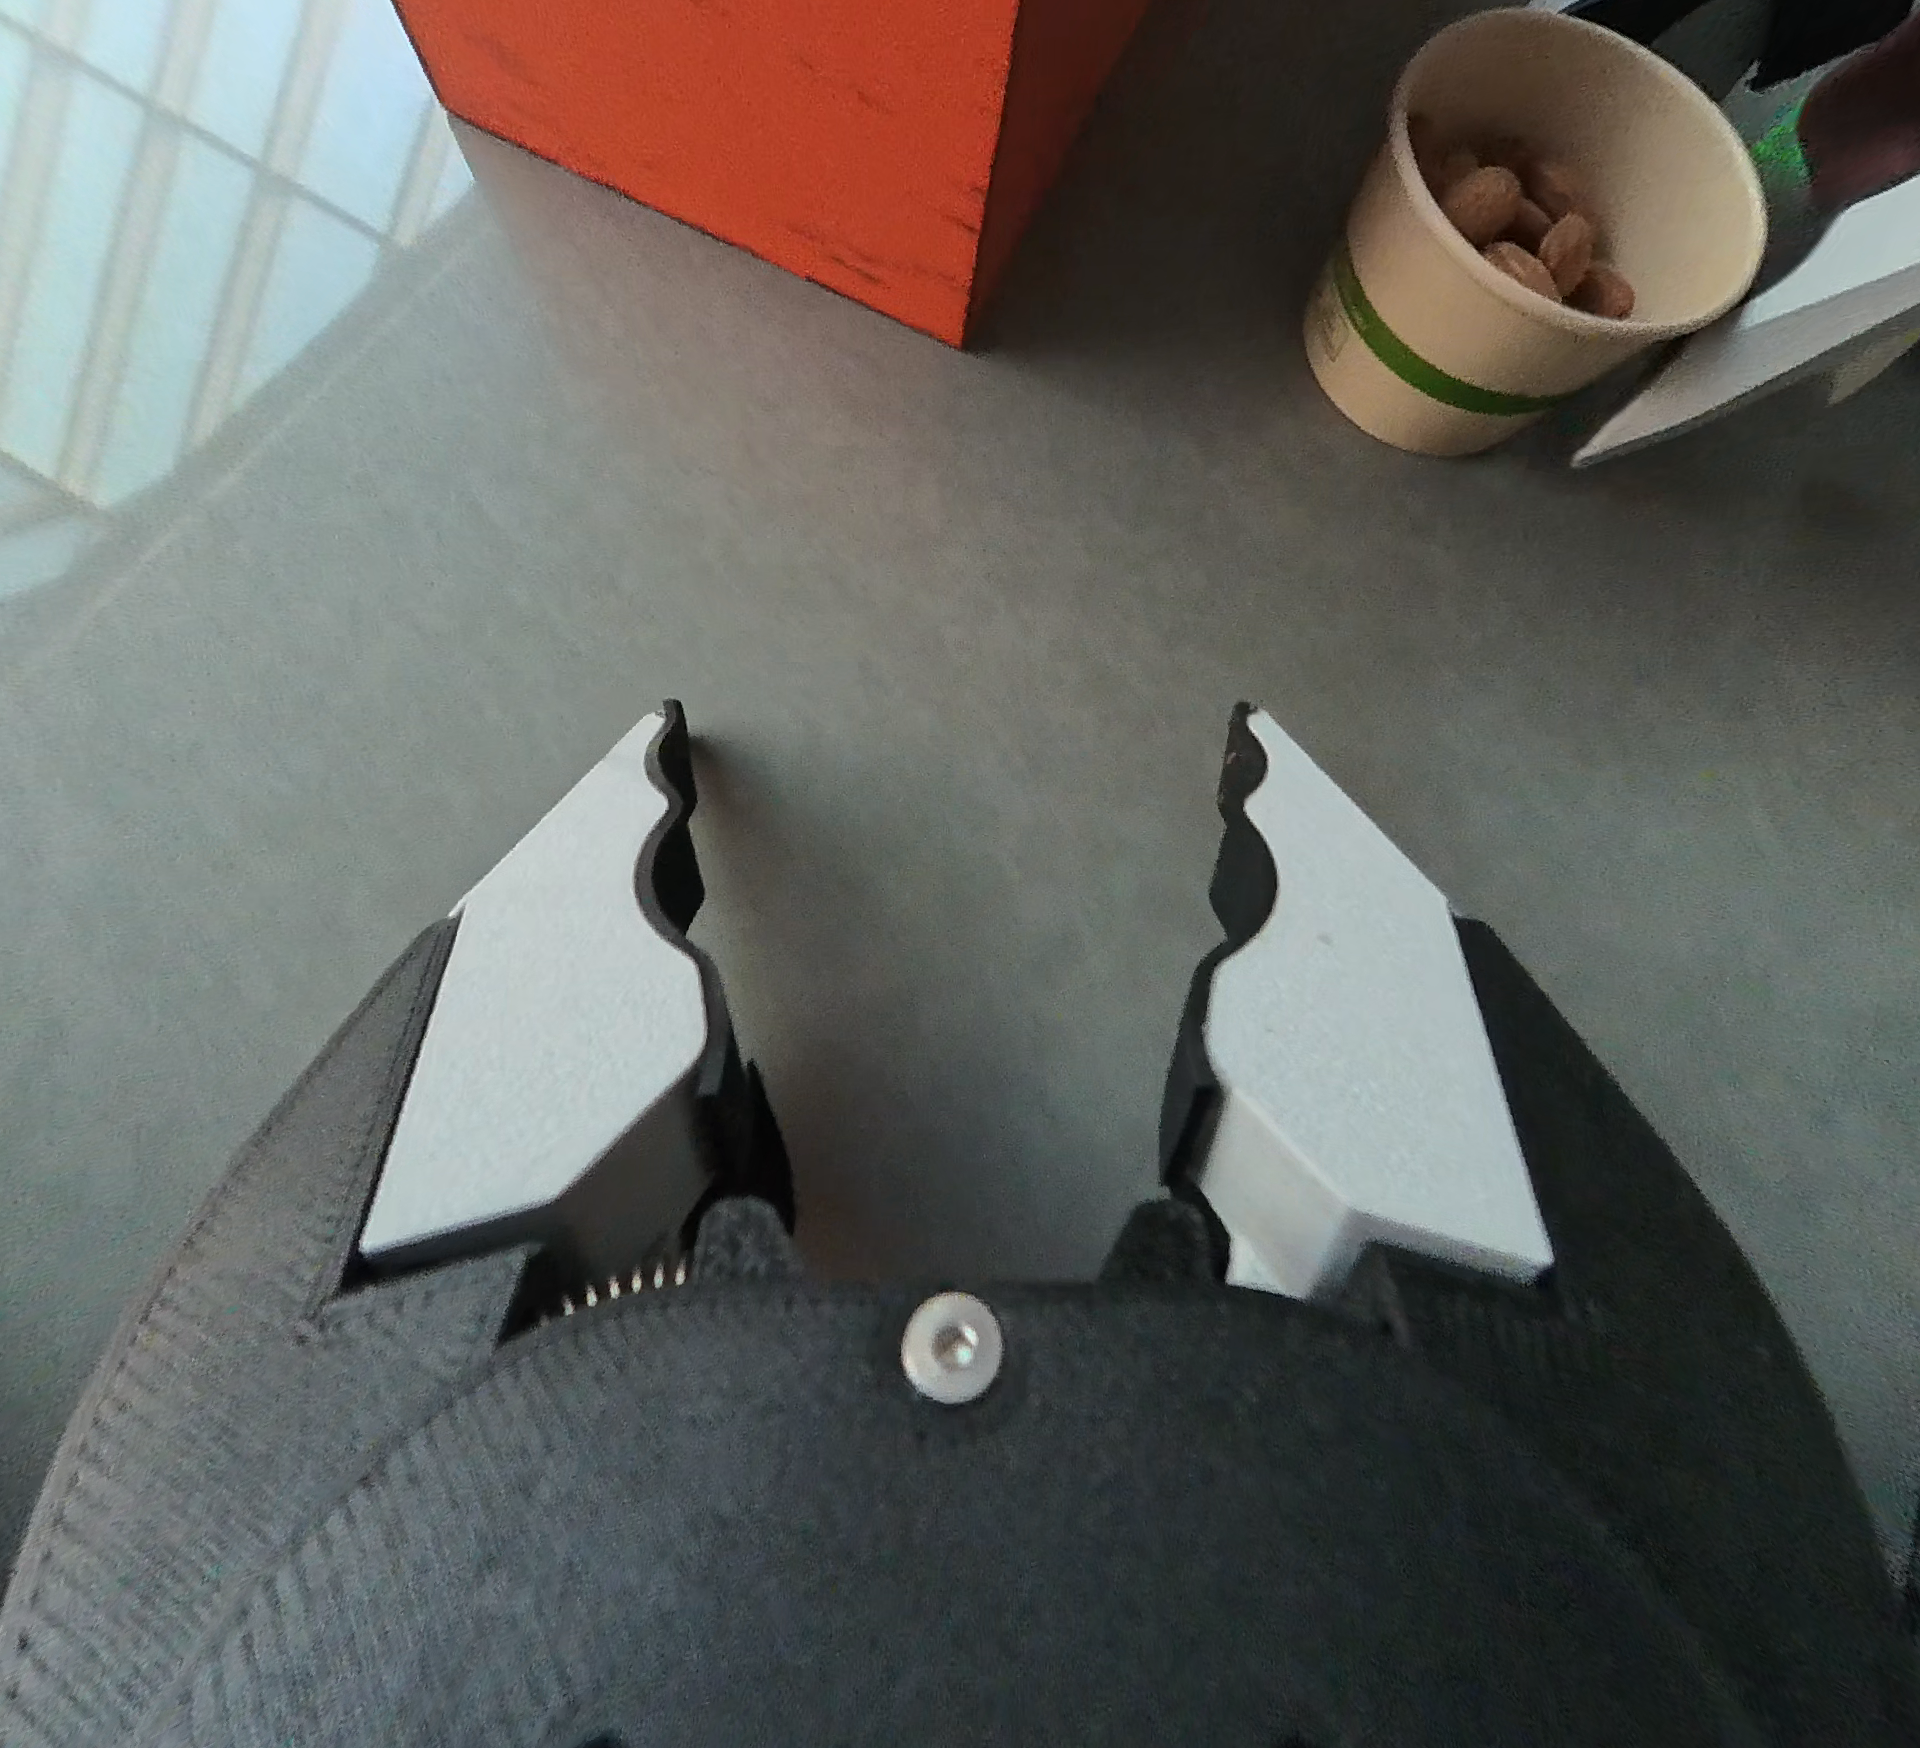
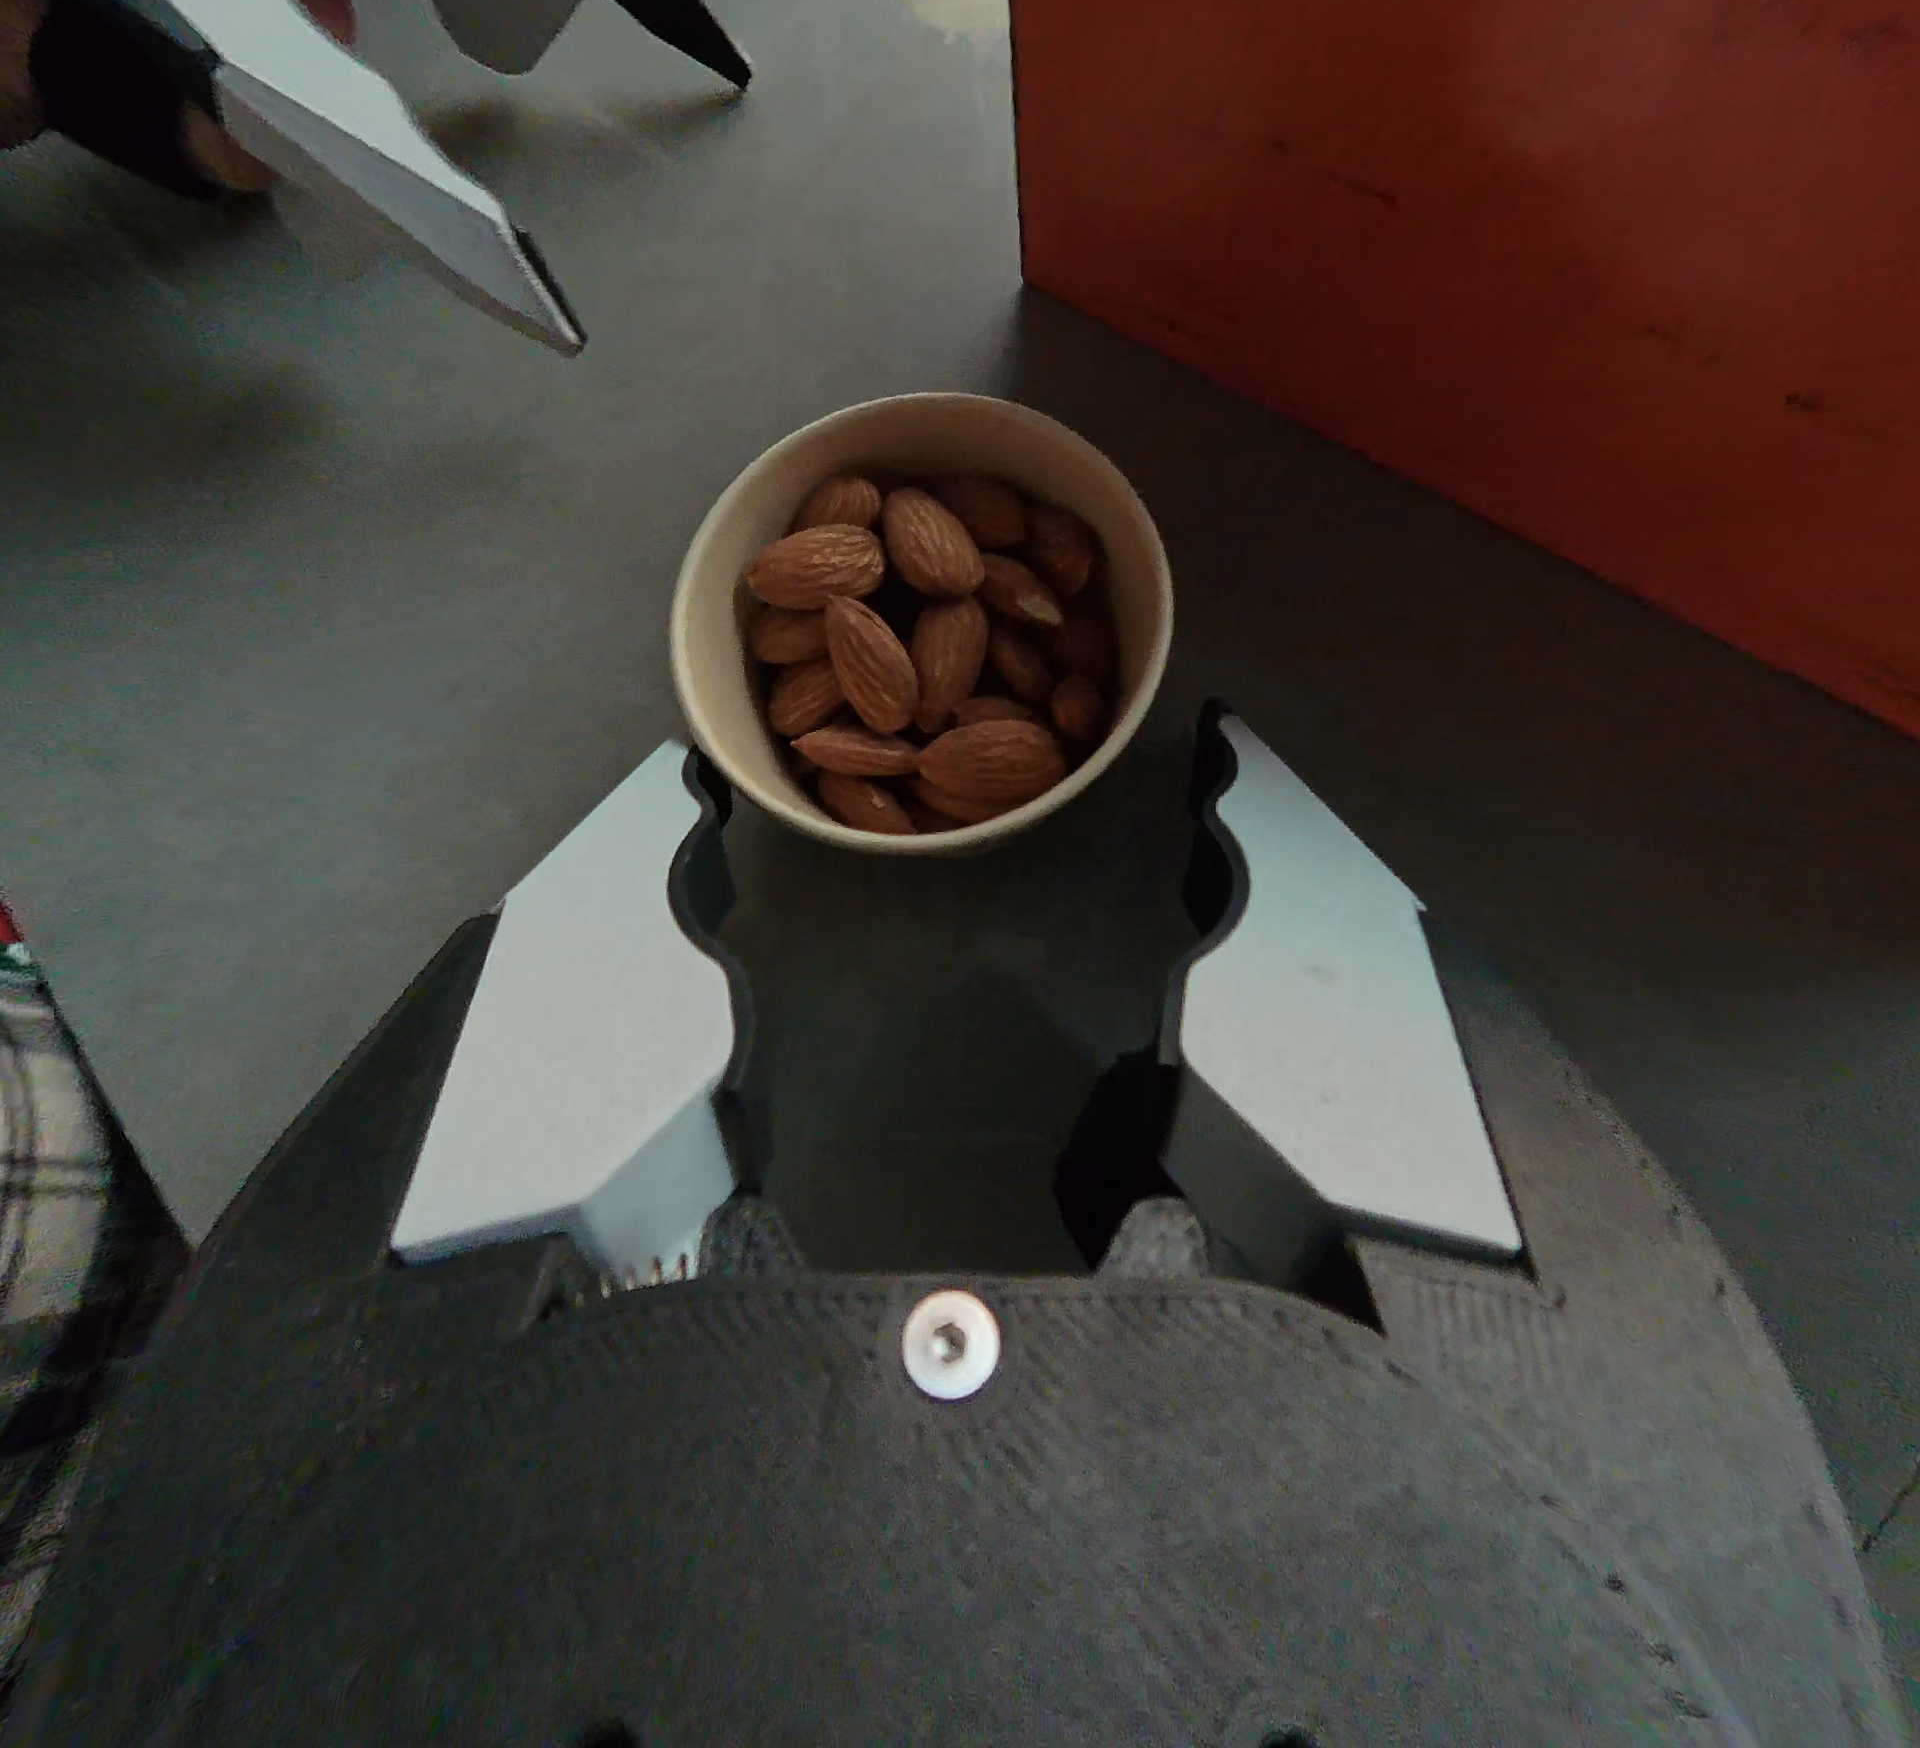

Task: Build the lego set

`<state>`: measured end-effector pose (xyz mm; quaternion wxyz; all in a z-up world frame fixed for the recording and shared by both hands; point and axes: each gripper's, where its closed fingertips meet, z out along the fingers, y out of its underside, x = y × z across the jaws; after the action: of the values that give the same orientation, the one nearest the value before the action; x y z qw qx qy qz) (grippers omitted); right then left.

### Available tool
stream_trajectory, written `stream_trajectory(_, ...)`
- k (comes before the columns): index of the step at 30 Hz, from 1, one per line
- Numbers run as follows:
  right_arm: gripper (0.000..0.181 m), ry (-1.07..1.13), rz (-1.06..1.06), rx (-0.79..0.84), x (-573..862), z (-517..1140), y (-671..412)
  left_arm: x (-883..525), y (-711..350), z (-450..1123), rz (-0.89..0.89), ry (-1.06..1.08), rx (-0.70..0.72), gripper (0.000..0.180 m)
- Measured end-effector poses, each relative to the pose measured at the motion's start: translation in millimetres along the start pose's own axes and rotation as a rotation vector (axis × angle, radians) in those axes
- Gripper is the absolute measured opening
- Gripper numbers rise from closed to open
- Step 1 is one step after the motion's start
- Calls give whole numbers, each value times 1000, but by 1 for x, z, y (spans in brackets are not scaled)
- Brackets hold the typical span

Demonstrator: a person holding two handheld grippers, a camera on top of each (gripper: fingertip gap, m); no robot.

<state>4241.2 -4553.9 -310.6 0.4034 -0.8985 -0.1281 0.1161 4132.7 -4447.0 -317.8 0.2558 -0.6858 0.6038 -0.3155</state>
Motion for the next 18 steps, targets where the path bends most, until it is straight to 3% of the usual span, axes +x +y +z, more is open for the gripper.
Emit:
stream_trajectory(10, 67, -114, -14, 9, 2, -7, 1, -7, -9, 7, -18, 1, 17, 91)
stream_trajectory(18, 69, -202, 34, 55, -2, -13, -6, -10, -14, 9, -29, 12, 28, 85)
